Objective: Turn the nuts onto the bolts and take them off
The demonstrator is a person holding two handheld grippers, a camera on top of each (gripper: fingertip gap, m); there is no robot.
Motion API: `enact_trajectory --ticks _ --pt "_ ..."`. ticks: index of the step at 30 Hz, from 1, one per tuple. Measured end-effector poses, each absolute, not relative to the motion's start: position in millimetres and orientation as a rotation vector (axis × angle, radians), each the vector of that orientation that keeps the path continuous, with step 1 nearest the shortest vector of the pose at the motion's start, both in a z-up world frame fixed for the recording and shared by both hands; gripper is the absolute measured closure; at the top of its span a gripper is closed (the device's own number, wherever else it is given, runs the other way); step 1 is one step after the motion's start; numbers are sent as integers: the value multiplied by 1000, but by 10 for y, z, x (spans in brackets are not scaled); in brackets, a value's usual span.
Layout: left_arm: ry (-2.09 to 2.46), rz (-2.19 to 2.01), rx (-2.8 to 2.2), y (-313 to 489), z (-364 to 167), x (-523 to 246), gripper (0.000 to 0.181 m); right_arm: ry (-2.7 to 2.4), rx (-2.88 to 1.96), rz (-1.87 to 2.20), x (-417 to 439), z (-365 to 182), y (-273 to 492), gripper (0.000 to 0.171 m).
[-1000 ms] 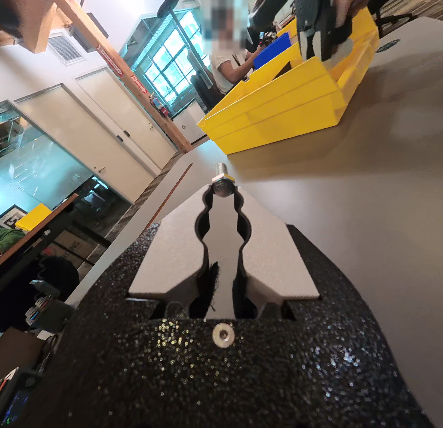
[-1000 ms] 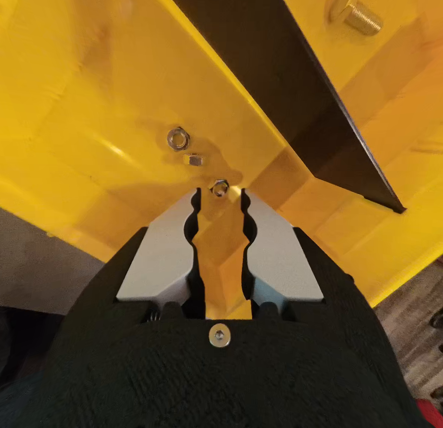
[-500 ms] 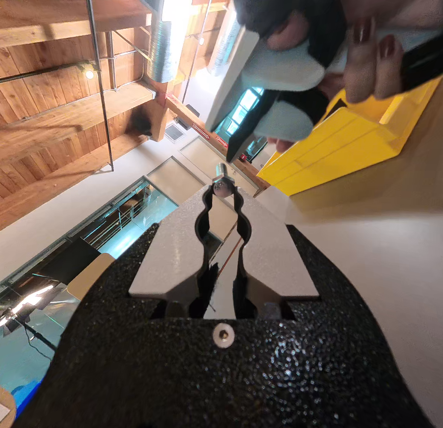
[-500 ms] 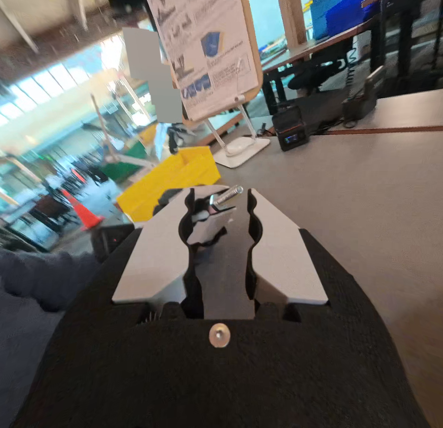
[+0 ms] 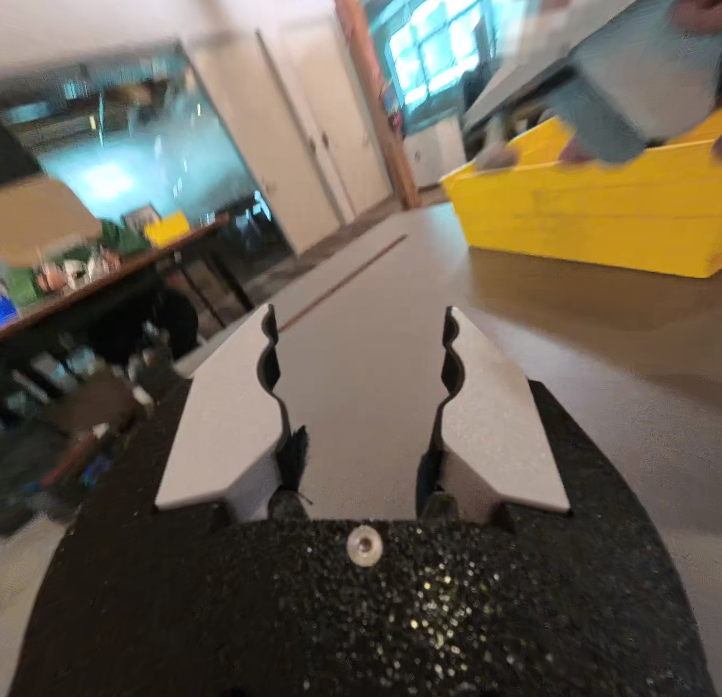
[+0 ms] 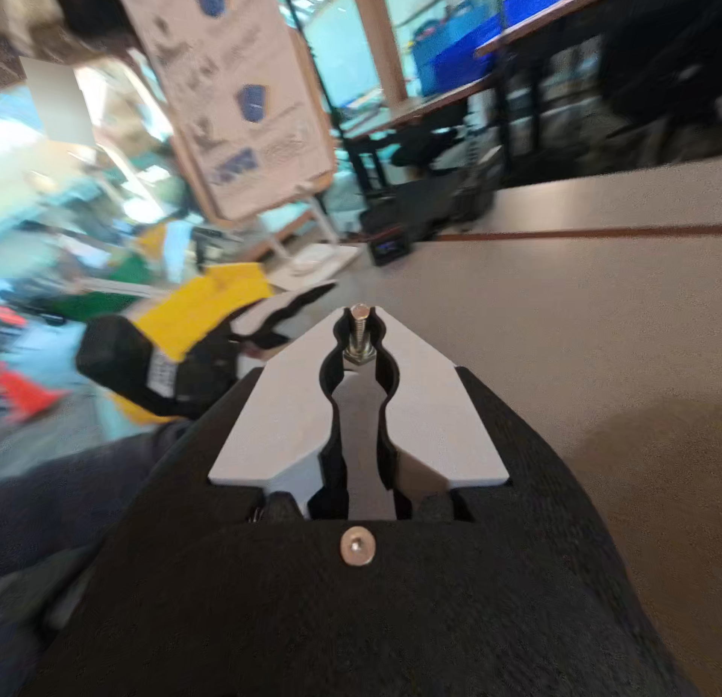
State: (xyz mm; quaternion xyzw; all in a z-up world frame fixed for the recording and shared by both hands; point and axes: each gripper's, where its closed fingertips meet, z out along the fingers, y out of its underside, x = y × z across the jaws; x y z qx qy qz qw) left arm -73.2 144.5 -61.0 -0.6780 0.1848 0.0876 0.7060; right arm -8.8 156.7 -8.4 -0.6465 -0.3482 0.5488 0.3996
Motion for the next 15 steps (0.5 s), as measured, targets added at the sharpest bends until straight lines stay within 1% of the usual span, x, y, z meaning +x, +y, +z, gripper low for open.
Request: enact_trajectory --ticks 2,3,5,7,10,13,15 --pt "324 167 -1620 1519 -777 -936 103 -912 -1635 867 250 -8 2218 163" --pt "276 154 -1673 1547 -852 -1030 103 -904 -1636 639 458 56 2548 163" --pt "210 124 -1691 1560 -879 -1148 108 -893 -1698 302 853 97 3121 163" --pt "178 124 -1725 1574 -928 -1235 106 -908 -1809 152 1120 -6 3544 163" --pt "161 125 -1798 1602 -1065 -1298 102 -912 -2043 74 1430 -396 3999 163" --pt "151 116 -1890 1615 -1208 -1337 93 -918 -2233 -7 1698 -821 4229 163" --pt "226 66 -1966 1611 -1293 -1270 79 -923 -2318 -24 1798 -1019 4269 163"
